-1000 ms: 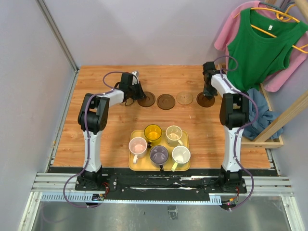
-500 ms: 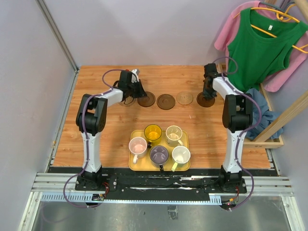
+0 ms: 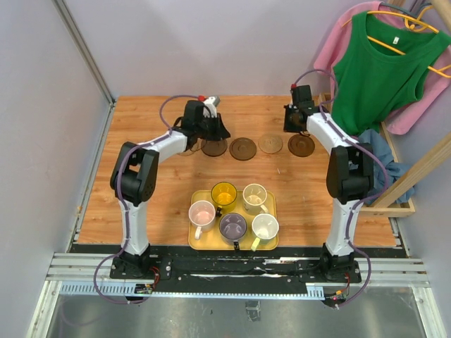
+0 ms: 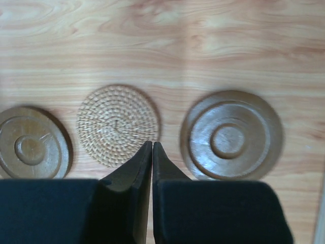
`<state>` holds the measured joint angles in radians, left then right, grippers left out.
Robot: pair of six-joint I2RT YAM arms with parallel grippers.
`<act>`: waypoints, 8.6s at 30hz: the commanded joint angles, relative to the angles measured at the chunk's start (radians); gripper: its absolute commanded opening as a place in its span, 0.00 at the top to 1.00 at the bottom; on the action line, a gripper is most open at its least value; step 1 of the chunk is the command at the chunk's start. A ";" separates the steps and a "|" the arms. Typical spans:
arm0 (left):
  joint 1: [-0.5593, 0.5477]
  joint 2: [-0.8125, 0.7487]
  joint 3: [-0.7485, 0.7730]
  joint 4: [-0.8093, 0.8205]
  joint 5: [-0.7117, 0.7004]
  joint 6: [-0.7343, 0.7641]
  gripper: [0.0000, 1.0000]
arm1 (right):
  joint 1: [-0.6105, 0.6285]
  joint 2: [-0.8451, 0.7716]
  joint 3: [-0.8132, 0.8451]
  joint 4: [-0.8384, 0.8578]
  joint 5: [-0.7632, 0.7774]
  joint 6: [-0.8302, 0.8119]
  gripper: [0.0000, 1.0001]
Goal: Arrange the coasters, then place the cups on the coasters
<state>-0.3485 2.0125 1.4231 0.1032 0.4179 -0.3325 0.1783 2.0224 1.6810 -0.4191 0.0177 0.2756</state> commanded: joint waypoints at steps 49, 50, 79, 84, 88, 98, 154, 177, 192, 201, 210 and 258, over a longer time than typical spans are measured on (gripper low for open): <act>-0.129 0.402 0.399 -0.232 0.034 0.024 0.94 | 0.095 0.145 -0.098 -0.024 -0.038 0.008 0.99; -0.129 0.408 0.408 -0.233 0.033 0.024 0.94 | 0.095 0.153 -0.081 -0.030 -0.040 0.007 0.99; -0.129 0.339 0.440 -0.232 0.015 0.045 0.92 | 0.097 0.094 0.014 -0.030 -0.054 -0.028 0.97; -0.129 0.254 0.421 -0.228 0.015 0.058 0.90 | 0.104 0.019 -0.002 -0.007 -0.056 -0.032 0.95; -0.129 0.162 0.359 -0.194 0.016 0.058 0.89 | 0.116 -0.062 -0.041 0.015 -0.055 -0.033 0.92; -0.129 -0.164 0.049 -0.125 -0.096 0.117 0.80 | 0.132 -0.352 -0.255 0.079 -0.024 -0.038 0.31; -0.129 -1.051 -0.918 0.008 -0.553 -0.010 0.09 | 0.490 -0.890 -0.843 -0.217 -0.120 0.016 0.32; -0.129 -1.042 -0.935 0.025 -0.564 -0.011 0.09 | 0.546 -0.694 -0.867 -0.016 -0.186 0.027 0.39; -0.129 -1.032 -0.934 0.029 -0.553 -0.011 0.09 | 0.559 -0.667 -0.874 -0.011 -0.110 0.036 0.90; -0.129 -1.037 -0.931 0.034 -0.551 -0.014 0.09 | 0.577 -0.712 -0.849 0.006 -0.019 0.030 0.99; -0.129 -1.043 -0.922 0.040 -0.551 -0.014 0.09 | 0.592 -0.792 -0.797 0.029 0.114 -0.005 0.99; -0.081 -0.770 -0.793 0.181 -0.521 -0.007 0.09 | -0.020 -0.383 -0.553 0.624 0.206 -0.182 0.99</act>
<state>-0.4484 1.2179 0.5987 0.2371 -0.1211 -0.3229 0.1921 1.6318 1.0740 0.0830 0.2478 0.0967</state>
